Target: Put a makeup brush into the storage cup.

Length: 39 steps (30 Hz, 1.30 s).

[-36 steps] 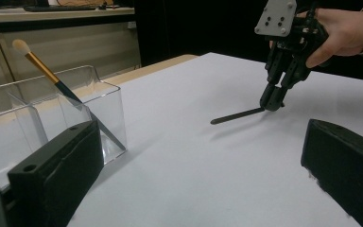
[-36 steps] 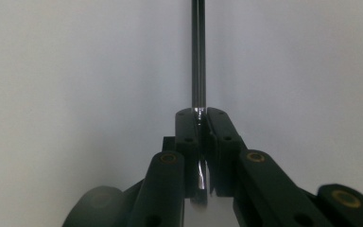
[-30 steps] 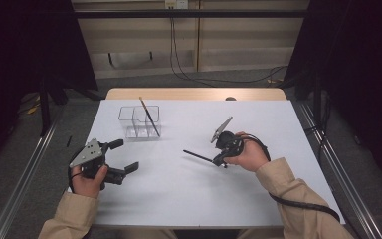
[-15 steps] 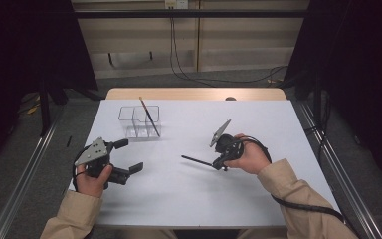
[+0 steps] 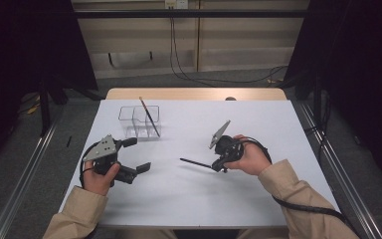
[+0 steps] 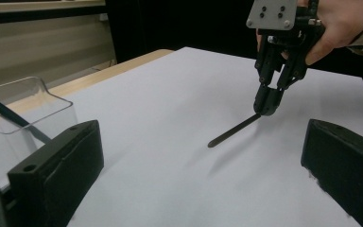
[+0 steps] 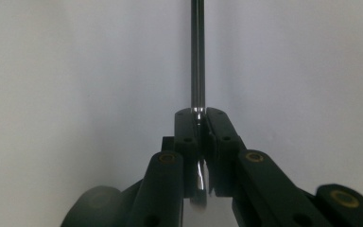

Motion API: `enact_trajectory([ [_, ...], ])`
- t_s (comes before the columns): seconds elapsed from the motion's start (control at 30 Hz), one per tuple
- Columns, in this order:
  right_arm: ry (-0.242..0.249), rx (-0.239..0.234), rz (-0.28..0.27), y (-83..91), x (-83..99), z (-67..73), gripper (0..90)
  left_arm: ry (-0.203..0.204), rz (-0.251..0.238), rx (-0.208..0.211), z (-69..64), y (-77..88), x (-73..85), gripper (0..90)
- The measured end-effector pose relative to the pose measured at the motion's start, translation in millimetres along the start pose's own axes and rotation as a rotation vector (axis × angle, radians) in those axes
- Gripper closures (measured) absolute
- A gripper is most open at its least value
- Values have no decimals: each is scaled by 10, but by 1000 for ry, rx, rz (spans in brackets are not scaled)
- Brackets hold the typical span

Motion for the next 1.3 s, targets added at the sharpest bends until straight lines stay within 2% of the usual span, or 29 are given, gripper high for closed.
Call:
enact_trajectory([
  [1.0, 44, -24, 1, -6, -64, 86, 845, -17, 76, 88, -115, -394, -109, 0],
  [1.3, 58, -28, -4, 18, -91, 112, 845, -27, 109, 127, -182, -522, -165, 0],
])
Point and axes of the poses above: each handheld gripper's, and its own axes: y roughly backward along the jaws, x roughly out of its underside, z roughly to its left, the point moved 6 cm from there along -y, roughly forward along the jaws, and after that the axes turned 4 degrees about y, right-handed, at the moved point
